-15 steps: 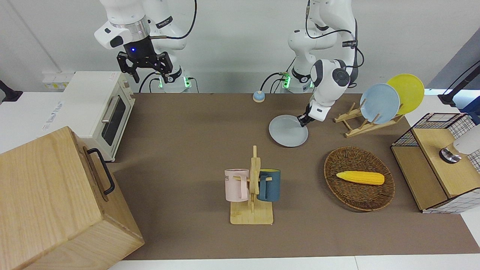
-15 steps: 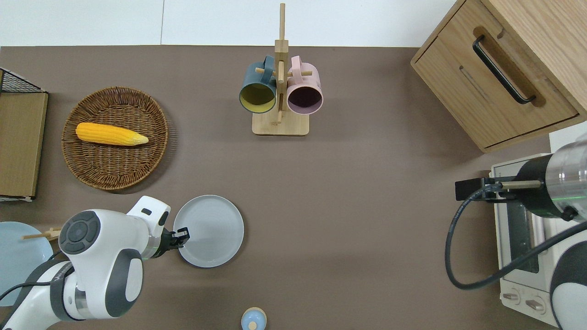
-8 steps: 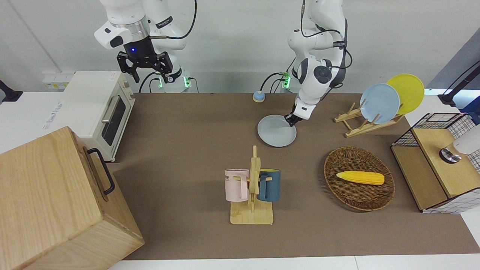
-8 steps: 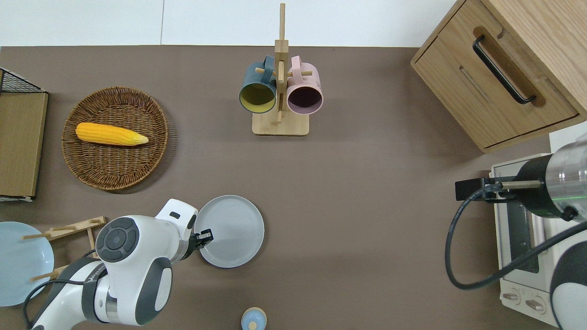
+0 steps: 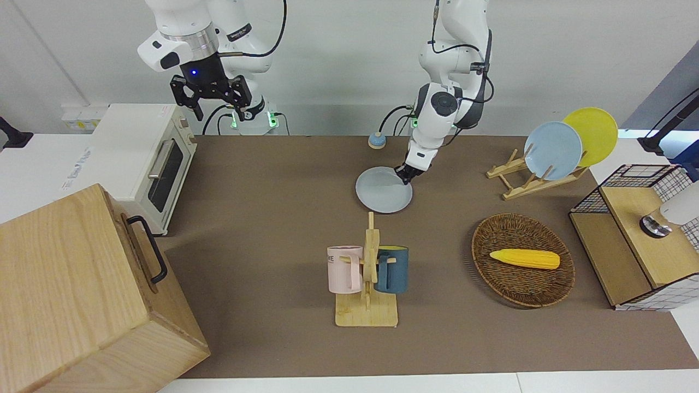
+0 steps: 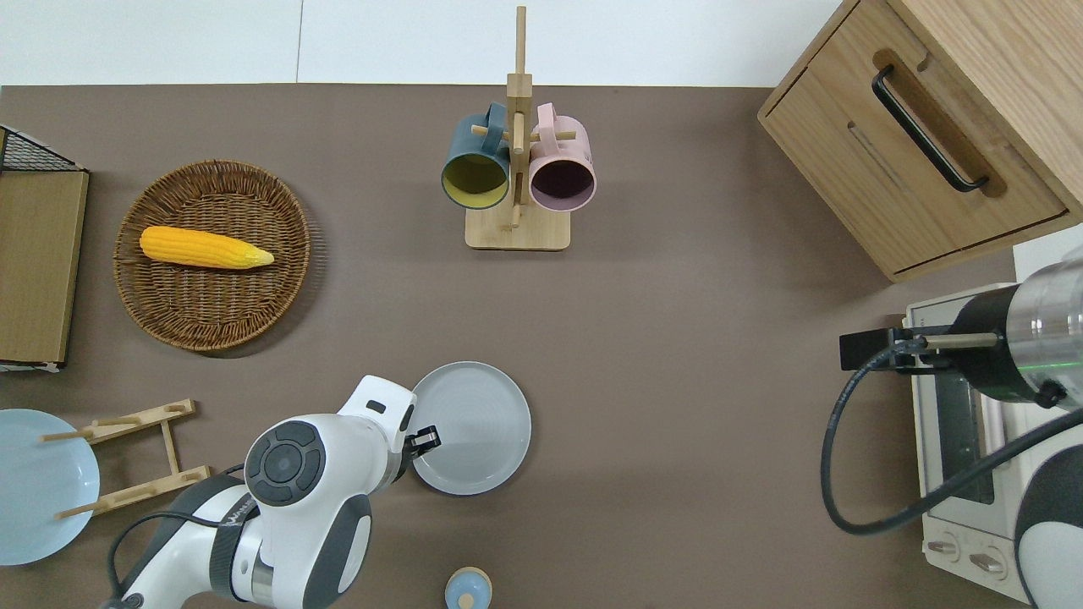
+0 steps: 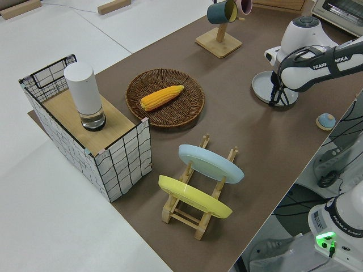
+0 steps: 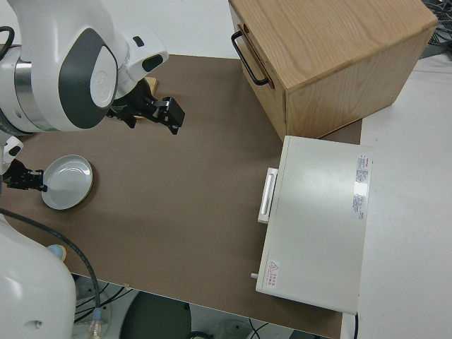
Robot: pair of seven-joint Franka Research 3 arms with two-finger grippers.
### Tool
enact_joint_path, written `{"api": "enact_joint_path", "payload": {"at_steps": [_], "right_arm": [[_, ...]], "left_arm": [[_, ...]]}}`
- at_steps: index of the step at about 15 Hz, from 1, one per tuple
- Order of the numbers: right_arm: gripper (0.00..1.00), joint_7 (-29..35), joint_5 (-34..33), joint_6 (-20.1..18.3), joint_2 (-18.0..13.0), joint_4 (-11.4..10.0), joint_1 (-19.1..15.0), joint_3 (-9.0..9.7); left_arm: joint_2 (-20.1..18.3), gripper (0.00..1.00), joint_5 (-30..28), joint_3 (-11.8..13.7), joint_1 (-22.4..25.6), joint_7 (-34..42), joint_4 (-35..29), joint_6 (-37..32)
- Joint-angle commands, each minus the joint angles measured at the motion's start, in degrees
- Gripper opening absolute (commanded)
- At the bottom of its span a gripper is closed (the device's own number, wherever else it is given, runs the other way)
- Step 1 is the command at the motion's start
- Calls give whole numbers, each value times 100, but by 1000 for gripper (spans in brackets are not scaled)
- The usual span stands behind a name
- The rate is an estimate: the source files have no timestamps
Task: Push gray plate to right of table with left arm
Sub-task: 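Push the gray plate with the left gripper away from the basket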
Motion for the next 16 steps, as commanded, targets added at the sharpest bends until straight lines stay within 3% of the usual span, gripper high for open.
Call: {"api": "enact_joint_path", "payload": {"at_steps": [1, 5, 16], "right_arm": [[996, 59, 123, 1, -157, -156, -140, 83], [996, 59, 123, 1, -157, -156, -140, 83], [996, 59, 123, 1, -157, -156, -140, 83]], "left_arm": [[633, 0, -212, 350, -600, -180, 195, 346], [781, 0, -362, 596, -1048, -163, 388, 399], [1538, 0, -362, 605, -1681, -75, 1205, 821]]}}
